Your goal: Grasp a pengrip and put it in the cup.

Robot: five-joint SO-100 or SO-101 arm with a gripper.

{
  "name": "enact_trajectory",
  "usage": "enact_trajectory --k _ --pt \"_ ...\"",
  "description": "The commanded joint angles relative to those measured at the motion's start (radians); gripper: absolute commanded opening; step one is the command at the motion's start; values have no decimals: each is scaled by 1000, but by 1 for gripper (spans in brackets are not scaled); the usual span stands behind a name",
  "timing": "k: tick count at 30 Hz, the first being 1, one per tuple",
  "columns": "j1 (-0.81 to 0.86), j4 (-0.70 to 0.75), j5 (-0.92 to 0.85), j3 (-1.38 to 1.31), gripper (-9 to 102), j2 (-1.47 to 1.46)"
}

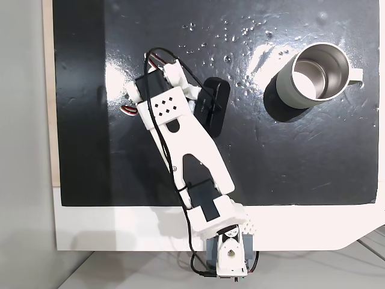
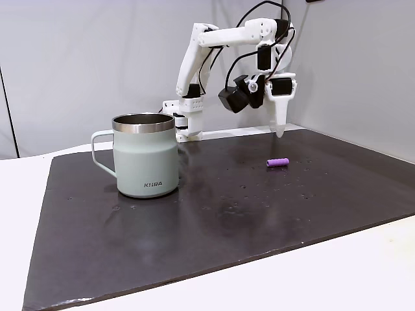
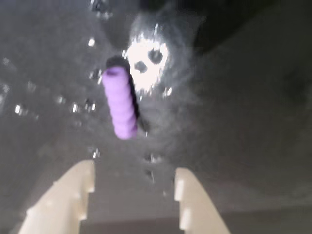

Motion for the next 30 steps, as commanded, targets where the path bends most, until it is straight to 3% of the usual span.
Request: enact_trajectory --k 1,23,30 --pt "31 18 -9 -80 22 -41" --pt "28 94 -86 -433 21 -451" --pt "21 101 -115 -449 11 -499"
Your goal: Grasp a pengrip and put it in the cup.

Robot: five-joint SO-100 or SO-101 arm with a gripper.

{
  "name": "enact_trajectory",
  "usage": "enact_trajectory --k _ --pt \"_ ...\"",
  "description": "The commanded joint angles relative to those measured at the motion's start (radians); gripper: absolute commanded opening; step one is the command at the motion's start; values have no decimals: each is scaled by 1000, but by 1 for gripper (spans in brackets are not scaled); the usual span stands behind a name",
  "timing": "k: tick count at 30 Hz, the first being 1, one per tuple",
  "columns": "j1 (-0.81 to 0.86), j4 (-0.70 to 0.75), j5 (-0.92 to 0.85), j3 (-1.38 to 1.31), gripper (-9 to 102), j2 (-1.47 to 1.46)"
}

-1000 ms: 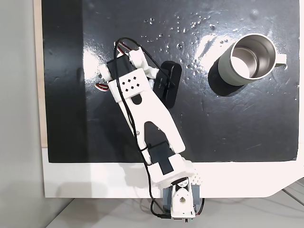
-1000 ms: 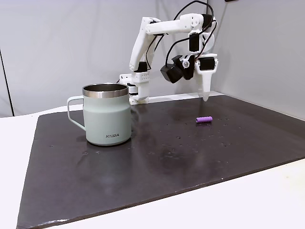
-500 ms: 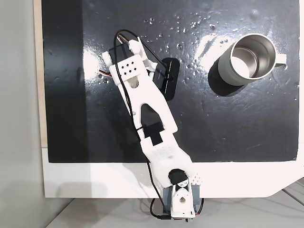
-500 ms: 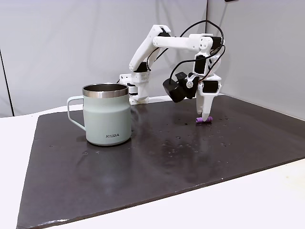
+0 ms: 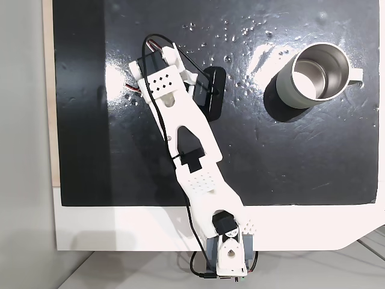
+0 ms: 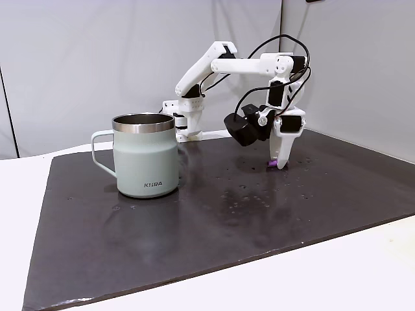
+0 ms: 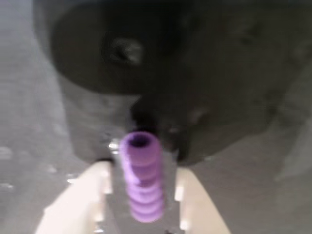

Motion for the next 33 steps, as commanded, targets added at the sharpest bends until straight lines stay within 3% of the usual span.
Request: enact_trajectory --k 1,4,12,22,33 --pt "-6 28 -20 -18 9 -11" --pt "-5 32 -23 -18 2 -15" --pt "2 95 -21 -81 0 -12" --pt "38 110 -83 121 0 407" --pt "344 144 -385 310 0 782"
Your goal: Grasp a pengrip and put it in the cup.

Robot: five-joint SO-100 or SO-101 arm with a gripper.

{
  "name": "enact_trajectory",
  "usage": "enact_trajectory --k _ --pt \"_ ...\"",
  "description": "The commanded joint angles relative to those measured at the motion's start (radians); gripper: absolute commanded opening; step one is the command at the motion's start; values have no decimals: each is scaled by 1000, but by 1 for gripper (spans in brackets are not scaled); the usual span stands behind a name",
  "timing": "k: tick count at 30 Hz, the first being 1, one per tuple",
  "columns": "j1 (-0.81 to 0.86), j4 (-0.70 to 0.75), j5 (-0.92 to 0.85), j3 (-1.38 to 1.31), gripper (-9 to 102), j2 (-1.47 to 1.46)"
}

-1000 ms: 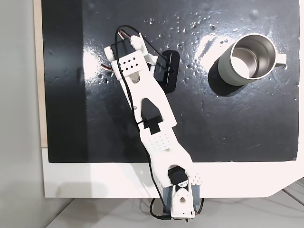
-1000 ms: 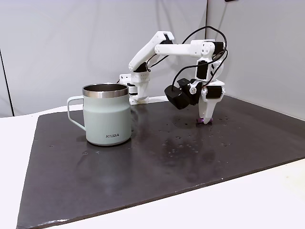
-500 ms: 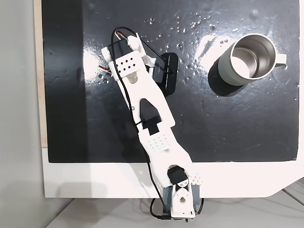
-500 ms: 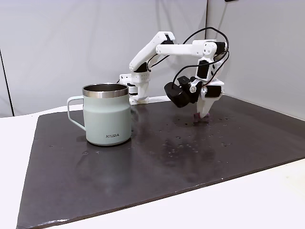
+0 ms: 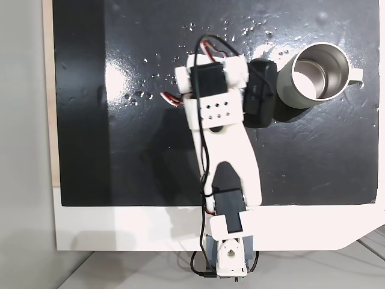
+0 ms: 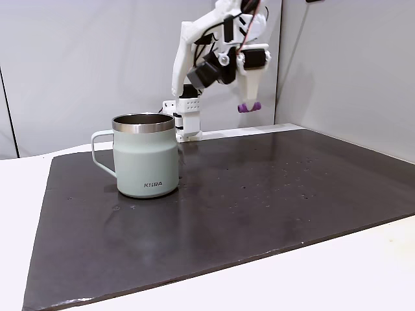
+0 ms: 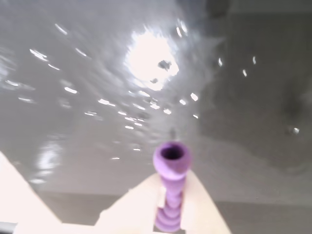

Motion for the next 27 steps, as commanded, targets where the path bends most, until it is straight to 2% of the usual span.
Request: enact_trajectory --k 1,7,13,20,27 --pt "141 21 -133 17 0 133" --pt "373 17 -342 18 0 150" --pt "526 15 -479 -140 0 34" --pt "607 15 -586 -443 0 -129" --pt "632 15 -618 -644 0 -250"
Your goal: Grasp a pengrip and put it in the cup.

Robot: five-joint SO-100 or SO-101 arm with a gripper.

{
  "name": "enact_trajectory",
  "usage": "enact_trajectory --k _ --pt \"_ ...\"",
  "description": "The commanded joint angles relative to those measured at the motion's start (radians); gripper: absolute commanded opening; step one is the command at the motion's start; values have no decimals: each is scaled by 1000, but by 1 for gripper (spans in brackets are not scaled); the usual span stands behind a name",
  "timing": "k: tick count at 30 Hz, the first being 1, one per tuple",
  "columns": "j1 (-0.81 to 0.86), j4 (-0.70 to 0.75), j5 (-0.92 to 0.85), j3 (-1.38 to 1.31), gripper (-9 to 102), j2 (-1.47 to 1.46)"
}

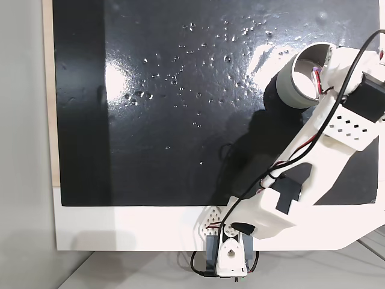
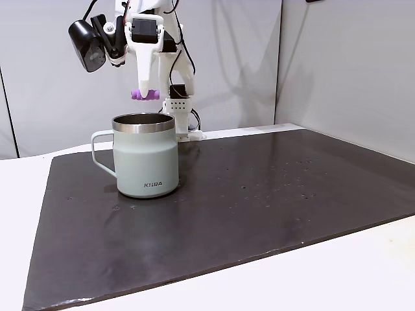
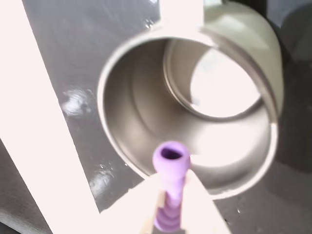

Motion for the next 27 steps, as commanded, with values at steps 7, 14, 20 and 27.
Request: enact_trajectory --k 7,14,20,27 --pt "-2 8 -17 -141 0 -14" --pt "-6 12 -12 -141 29 -14" --pt "-8 14 -8 -141 39 -9" --pt "-6 14 -8 -137 39 -8"
